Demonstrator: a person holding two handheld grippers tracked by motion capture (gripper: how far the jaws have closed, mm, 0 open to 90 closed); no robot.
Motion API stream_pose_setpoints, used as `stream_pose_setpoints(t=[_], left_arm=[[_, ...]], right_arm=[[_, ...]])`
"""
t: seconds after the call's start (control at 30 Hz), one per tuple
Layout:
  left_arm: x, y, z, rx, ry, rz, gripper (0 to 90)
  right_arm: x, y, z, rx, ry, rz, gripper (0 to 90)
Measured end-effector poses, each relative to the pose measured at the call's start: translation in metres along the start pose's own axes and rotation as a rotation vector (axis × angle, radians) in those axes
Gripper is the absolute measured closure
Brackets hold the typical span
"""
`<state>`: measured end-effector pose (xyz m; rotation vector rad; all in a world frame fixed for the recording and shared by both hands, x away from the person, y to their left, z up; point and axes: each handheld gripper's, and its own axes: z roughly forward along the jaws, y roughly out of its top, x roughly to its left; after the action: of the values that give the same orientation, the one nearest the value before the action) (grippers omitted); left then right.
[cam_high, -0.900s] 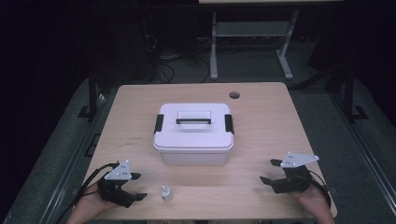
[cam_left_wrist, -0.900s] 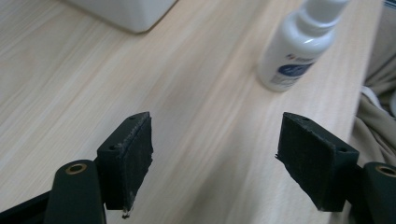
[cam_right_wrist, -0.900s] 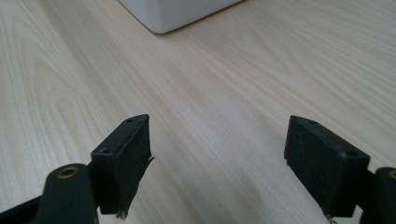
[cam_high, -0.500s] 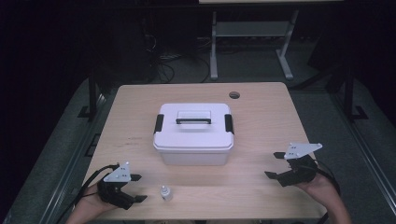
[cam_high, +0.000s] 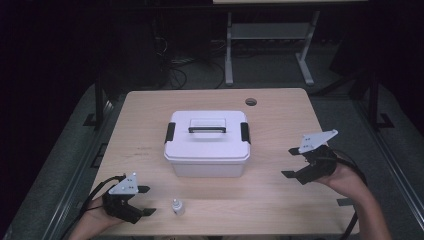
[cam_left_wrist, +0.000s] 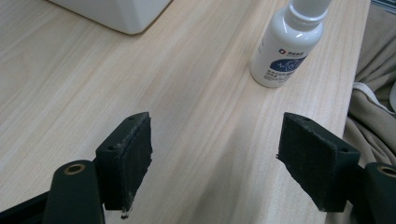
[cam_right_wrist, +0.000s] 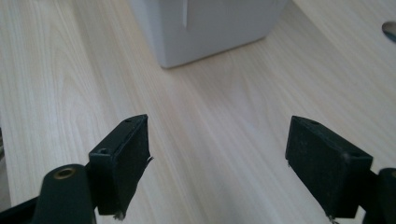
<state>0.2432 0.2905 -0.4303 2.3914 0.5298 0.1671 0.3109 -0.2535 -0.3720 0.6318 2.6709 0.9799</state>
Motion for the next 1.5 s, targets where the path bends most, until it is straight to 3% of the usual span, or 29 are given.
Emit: stream_pose_setpoints(t=[0.3,0.6,1.5], left_arm=[[0.000,0.000,0.002,0.008,0.002,0.002,25.5],[0.001,-0.001,0.003,0.008,0.007,0.008,25.5],[0.001,-0.001,0.004,-0.020,0.013,-0.001,25.5]], right_arm=[[-0.014,0.050,0.000,0.031,0.039,-0.065,21.1],[-0.020,0.085,0.007,0.048,0.076,-0.099,21.4],[-0.009,0.163,0.034,0.023,0.161,-0.210,23.0]])
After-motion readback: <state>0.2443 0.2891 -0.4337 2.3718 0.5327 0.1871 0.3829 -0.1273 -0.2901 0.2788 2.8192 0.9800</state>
